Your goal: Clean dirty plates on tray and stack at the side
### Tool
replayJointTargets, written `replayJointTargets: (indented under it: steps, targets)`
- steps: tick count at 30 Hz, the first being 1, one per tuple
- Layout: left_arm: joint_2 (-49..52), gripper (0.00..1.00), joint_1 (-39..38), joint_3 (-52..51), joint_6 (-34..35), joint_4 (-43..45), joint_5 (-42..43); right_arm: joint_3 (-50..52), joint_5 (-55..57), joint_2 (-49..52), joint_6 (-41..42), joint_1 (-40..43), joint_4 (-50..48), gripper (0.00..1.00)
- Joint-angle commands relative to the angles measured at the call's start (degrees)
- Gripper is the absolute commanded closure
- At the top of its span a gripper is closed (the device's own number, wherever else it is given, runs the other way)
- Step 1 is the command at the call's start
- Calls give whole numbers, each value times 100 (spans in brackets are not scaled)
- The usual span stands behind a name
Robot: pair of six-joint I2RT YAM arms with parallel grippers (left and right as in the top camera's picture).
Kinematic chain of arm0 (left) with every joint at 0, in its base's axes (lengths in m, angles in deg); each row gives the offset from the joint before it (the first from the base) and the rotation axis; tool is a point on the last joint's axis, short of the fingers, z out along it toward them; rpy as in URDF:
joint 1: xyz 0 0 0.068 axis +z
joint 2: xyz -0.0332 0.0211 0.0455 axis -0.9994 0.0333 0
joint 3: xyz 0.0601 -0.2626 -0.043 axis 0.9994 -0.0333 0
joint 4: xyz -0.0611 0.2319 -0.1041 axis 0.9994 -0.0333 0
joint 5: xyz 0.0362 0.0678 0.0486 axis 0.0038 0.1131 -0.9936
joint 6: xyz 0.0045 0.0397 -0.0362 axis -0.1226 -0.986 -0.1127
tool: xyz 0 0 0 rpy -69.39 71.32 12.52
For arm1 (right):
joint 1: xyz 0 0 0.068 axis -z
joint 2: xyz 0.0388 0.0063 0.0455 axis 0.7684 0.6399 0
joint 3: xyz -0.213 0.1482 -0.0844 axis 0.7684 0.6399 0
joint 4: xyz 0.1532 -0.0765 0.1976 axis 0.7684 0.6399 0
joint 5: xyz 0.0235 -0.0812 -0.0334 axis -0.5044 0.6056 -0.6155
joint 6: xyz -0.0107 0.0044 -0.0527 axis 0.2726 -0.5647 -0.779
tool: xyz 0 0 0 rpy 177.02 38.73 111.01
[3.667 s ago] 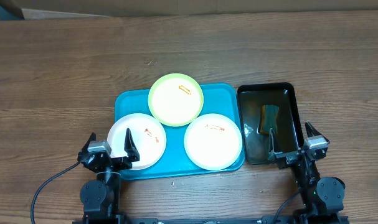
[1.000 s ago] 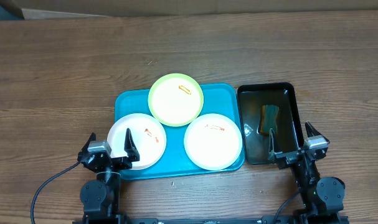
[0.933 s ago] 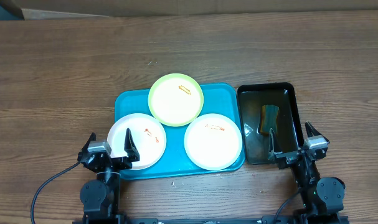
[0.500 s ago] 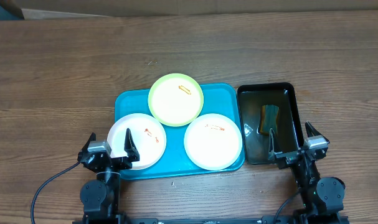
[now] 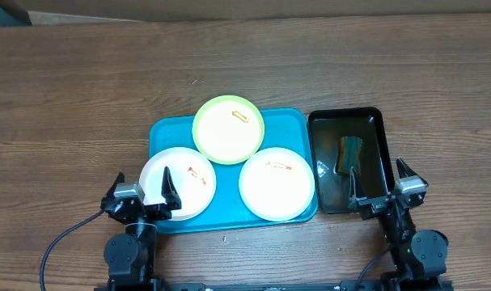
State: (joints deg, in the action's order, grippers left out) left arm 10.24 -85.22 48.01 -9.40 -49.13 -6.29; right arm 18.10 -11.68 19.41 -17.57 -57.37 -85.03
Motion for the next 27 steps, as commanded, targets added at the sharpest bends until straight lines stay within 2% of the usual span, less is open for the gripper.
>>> replayJointTargets:
  steps: [1, 18, 21, 23, 27]
  targets:
    - [-61, 0, -7, -22, -105, 15, -33, 59, 33, -59, -17, 15, -15, 0]
    - [-61, 0, -7, -22, -55, 66, 140, 59, 33, -59, -17, 15, -15, 0]
    - [-61, 0, -7, 33, 291, 492, 621, 59, 33, -59, -17, 15, -15, 0]
    - [-46, 0, -7, 553, 570, 197, 957, 59, 33, -59, -17, 15, -15, 0]
    - [400, 0, -7, 1749, 481, -732, 955, 59, 33, -59, -17, 15, -15, 0]
